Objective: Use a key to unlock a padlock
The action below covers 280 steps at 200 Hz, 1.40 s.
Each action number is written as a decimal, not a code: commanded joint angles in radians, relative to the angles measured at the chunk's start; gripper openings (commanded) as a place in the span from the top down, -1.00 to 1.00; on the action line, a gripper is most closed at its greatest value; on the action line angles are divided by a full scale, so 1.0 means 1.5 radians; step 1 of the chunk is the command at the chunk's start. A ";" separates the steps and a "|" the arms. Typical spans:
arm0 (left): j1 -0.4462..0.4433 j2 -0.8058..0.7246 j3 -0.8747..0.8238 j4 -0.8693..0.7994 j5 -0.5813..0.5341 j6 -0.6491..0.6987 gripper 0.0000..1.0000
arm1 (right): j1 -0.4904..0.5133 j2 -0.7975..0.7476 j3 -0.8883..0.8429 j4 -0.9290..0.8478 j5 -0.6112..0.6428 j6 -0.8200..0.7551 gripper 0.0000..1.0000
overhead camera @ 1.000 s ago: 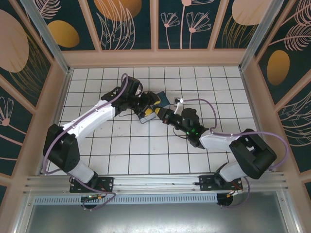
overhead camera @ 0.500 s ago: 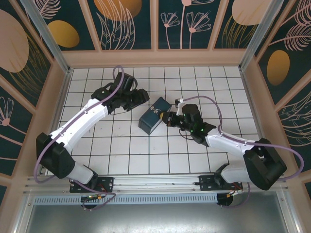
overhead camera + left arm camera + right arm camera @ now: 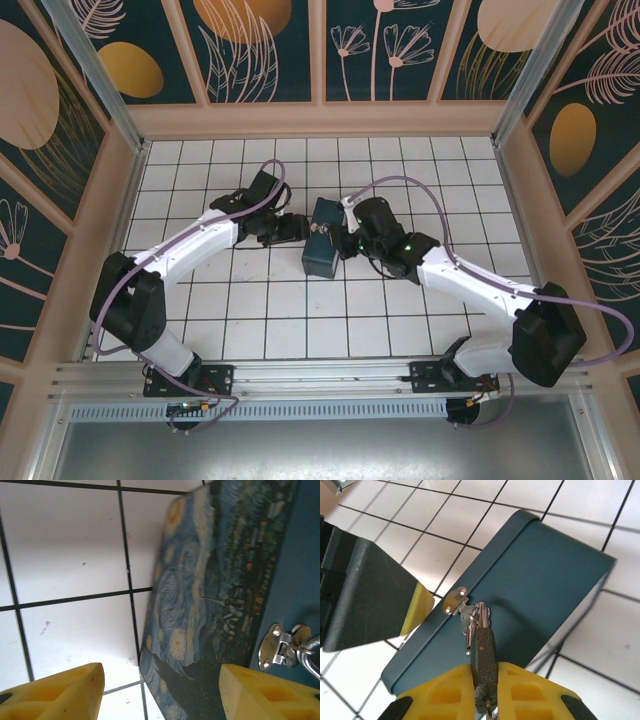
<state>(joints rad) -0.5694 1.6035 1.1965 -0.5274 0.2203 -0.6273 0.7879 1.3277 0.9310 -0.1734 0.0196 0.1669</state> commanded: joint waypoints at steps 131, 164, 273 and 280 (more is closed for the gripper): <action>-0.005 0.067 0.024 0.092 0.017 0.015 -0.24 | 0.099 0.081 0.068 -0.151 0.357 -0.496 0.93; -0.005 0.066 0.027 0.113 0.040 0.002 -0.23 | 0.120 0.063 0.045 -0.114 0.383 -0.553 0.95; -0.007 0.106 -0.009 0.170 0.120 -0.029 -0.14 | 0.149 0.003 -0.265 0.398 0.447 -0.825 1.00; -0.006 0.110 -0.006 0.169 0.123 -0.026 -0.14 | 0.145 0.004 -0.265 0.397 0.423 -0.823 1.00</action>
<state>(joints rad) -0.5682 1.7233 1.1774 -0.2760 0.3698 -0.6769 1.0138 1.3205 0.5945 0.2756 0.7574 -0.9283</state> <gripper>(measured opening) 0.570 0.121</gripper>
